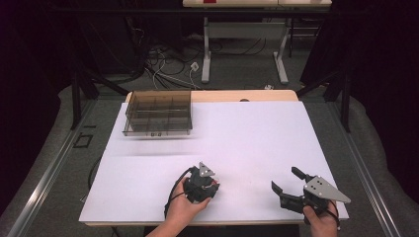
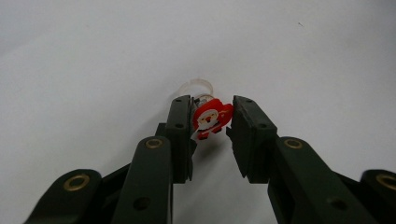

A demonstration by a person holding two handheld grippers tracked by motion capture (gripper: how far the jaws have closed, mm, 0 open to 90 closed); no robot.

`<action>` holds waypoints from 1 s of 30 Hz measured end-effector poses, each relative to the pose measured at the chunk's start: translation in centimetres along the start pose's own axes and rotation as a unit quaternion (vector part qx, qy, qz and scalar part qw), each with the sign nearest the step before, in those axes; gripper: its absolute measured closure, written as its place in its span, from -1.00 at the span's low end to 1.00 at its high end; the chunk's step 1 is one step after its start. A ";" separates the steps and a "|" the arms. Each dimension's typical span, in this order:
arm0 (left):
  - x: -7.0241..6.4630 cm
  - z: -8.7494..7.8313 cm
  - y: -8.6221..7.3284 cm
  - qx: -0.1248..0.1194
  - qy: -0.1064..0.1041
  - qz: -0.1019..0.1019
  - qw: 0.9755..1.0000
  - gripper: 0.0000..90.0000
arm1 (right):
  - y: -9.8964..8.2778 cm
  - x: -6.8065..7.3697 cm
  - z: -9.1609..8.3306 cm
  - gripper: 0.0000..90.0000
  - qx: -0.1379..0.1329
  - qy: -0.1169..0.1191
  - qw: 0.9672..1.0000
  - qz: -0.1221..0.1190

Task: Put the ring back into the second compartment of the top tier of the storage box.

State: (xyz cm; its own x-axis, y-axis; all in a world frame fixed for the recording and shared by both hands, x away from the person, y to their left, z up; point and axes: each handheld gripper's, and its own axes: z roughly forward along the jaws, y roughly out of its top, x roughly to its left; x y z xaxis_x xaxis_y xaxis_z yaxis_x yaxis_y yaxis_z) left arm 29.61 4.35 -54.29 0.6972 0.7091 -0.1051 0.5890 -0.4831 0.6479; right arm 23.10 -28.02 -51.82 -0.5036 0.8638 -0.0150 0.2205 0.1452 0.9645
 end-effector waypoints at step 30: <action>2.1 -4.1 0.9 -0.069 0.022 -0.023 0.997 0.54 | 0.0 0.0 0.0 -0.67 0.002 0.001 1.000 0.003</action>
State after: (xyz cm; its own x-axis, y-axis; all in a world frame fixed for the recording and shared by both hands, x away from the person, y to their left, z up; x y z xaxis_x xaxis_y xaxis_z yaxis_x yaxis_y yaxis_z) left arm 29.99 7.49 -50.84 0.6509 0.7518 -0.1059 0.5559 -0.3770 0.7409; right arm 23.11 -28.07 -51.78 -0.5047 0.8632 -0.0087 0.2260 0.1419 0.9637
